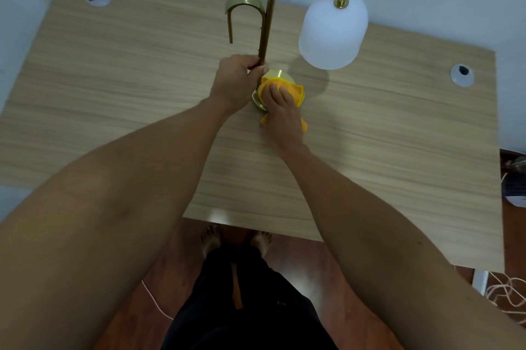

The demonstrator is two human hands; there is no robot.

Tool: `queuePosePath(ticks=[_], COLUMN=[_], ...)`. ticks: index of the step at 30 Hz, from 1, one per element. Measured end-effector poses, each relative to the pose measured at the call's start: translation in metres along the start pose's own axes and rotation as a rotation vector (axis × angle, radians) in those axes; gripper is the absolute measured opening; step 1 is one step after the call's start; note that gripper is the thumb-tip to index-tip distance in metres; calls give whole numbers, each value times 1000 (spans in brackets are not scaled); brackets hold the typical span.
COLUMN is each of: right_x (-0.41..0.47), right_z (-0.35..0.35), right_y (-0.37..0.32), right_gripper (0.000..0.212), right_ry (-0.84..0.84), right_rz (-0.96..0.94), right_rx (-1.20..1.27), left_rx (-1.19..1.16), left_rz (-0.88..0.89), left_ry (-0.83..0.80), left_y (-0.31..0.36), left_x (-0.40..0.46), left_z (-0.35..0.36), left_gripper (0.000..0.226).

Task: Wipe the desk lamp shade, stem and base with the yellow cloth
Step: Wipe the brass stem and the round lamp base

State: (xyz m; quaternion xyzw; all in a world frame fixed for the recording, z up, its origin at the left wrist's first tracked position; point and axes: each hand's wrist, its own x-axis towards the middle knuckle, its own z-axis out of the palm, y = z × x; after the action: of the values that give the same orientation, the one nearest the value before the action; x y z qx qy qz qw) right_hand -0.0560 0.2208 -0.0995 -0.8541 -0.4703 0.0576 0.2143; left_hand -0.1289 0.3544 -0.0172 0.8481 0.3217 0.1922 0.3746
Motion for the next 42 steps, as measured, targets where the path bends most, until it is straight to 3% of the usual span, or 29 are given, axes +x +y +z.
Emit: queuePosePath(ticks=[3,5,8,12,14,17,20,22,26,29,33,35,37,39,42], right_x=[-2,1,15,33,30,8,-9,-9,-3,3,21,33,45,50,37], right_z=[-16,-30,-51,-69,-68,-52,-34,-30,-37,-41,-61,-66,-62,-49,-20], right_y=[-8,-13,-12,-6,-8,-14,-7,3,17,22,14,13,9,6,14], right_gripper=[65,50,35,37,35,21,33,41,38,32,21,24,25,27,50], right_ry=[-16,-89,88,299,245,117,71,50,67,82,111,207,189,58,-37], right_rz=[-35,111,414,536,444,101,-200,-243,-370,-329,163,259,203,21,-204], right_rx=[98,311,605,698,587,452,235,127,-30,-37,93,219,179,176,-57], left_rx=[-11,-21,-26,-38,-31,-1,-9,2,10,19,-5,-8,6,23,48], left_rz=[2,-11,-25,-12,-1,28,40,50,62,66,53,58,78,94,102], left_ry=[-8,-12,-27,-8,-7,4,0,-5,-3,-10,-9,-3,4,2,2], left_y=[2,3,2,0,-1,-2,-1,-1,-4,-4,-3,-3,-4,-5,-5], left_x=[0,0,2,2,2,2,2,3,4,4,4,3,2,3,4], left_z=[-1,-2,-3,-2,-2,-1,-2,-2,-2,-2,-2,-1,-1,-2,-2], left_gripper=[26,27,27,21,21,23,22,22,23,24,24,24,25,26,24])
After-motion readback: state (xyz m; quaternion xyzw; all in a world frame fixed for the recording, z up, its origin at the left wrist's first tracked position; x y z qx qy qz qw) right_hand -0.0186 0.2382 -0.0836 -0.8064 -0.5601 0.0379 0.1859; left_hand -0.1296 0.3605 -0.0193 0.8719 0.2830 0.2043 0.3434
